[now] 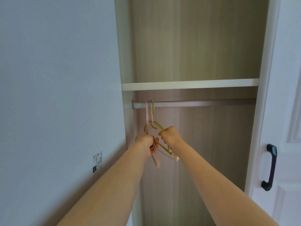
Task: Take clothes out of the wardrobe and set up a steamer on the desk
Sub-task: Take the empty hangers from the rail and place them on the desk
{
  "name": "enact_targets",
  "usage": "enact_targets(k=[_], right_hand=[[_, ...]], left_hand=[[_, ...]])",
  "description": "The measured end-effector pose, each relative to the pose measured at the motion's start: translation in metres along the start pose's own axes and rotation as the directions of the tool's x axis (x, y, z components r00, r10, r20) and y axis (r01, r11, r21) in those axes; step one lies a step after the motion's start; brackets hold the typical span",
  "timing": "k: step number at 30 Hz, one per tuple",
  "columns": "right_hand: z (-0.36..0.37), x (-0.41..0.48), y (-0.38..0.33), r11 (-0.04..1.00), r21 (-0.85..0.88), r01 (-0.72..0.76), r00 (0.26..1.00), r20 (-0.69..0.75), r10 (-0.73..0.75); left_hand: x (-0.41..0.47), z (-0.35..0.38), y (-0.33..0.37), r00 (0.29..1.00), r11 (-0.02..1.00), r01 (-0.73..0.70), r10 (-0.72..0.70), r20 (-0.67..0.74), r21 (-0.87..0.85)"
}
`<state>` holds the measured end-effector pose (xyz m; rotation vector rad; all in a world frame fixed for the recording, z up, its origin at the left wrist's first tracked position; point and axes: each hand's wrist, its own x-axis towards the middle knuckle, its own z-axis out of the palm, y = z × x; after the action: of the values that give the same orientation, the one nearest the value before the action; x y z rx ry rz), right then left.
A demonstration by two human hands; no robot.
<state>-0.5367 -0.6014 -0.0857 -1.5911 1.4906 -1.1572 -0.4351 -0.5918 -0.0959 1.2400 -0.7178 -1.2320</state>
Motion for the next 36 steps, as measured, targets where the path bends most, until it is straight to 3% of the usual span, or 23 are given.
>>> enact_targets(k=[8,15,20,24,36], right_hand=[[-0.018,-0.022,-0.014,0.998,0.025,0.058,0.993,-0.1,-0.055],[-0.029,-0.059,0.001,0.996,0.051,0.07,0.984,-0.169,-0.06],[-0.033,-0.095,0.034,0.992,0.121,0.027,0.984,-0.176,-0.006],[-0.034,-0.138,0.065,0.985,0.169,-0.04,0.976,-0.207,0.076],[-0.033,-0.323,0.129,0.978,0.053,-0.203,0.931,-0.299,0.21]], left_hand=[[-0.031,0.009,0.019,0.998,0.994,-0.012,0.019,0.067,-0.11],[-0.065,0.009,-0.014,0.996,0.985,0.04,-0.025,0.087,-0.17],[-0.092,0.001,-0.054,0.998,0.995,-0.06,0.06,0.0,-0.077],[-0.136,-0.005,-0.101,0.994,0.994,-0.103,0.104,0.015,-0.043],[-0.262,-0.073,-0.208,0.992,0.996,-0.003,-0.008,0.129,0.086]])
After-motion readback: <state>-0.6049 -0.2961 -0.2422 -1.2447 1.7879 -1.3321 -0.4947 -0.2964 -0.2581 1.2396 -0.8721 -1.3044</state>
